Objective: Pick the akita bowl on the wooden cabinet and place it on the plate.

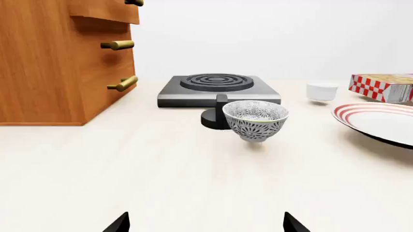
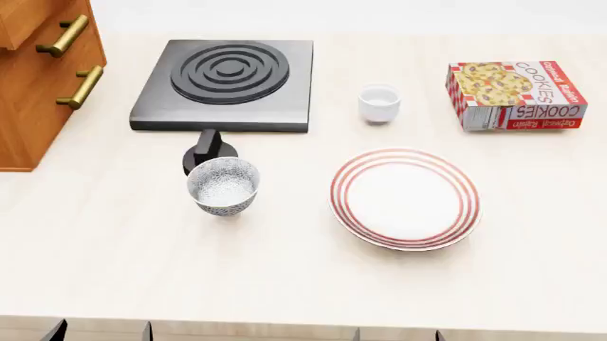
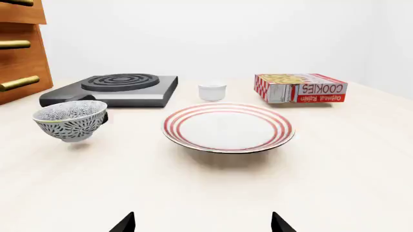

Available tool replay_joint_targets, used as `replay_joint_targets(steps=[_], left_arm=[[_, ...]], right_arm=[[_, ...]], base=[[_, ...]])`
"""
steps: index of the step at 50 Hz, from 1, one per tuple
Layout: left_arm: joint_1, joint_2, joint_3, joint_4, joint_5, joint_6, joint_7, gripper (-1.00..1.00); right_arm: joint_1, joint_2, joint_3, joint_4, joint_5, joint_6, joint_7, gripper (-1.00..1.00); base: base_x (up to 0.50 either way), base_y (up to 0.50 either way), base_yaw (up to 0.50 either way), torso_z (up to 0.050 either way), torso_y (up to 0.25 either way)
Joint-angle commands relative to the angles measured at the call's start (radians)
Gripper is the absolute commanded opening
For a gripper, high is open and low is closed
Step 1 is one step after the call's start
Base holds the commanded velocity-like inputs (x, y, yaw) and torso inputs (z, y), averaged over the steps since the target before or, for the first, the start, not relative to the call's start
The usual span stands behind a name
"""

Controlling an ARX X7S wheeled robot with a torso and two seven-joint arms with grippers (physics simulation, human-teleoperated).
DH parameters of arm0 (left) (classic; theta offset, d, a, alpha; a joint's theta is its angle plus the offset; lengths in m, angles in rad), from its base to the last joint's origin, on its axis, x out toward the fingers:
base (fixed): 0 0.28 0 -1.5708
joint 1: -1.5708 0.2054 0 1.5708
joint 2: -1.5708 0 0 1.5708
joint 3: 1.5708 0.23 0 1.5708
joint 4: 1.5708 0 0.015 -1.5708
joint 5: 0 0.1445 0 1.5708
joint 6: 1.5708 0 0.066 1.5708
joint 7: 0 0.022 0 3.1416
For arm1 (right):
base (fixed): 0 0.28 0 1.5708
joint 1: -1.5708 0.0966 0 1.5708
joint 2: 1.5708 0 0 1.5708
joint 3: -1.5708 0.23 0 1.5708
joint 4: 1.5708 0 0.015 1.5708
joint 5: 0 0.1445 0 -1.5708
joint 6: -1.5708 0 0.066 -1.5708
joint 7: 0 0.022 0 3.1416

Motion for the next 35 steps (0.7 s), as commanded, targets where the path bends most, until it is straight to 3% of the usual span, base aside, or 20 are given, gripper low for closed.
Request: replay_joint_targets(steps=[1, 26, 35], left_arm=[[-0.001, -0.016, 0.019, 0.0, -0.016, 0.0, -0.017, 1.0], [-0.003, -0.067, 0.078, 0.006, -0.059, -0.011, -0.094, 1.0], [-0.003, -0.078, 0.092, 0.003, -0.074, 0.002, -0.102, 1.0]], right_arm=[[-0.001, 0.016, -0.02, -0.001, 0.019, -0.002, 0.016, 1.0], [-0.005, 0.065, -0.069, -0.015, 0.099, -0.018, 0.077, 1.0], [-0.004, 0.075, -0.076, -0.017, 0.123, -0.021, 0.089, 1.0]], base=[[0.0, 0.0, 0.0, 0.0, 0.0], [0.0, 0.0, 0.0, 0.0, 0.0], [0.0, 0.0, 0.0, 0.04, 0.001]])
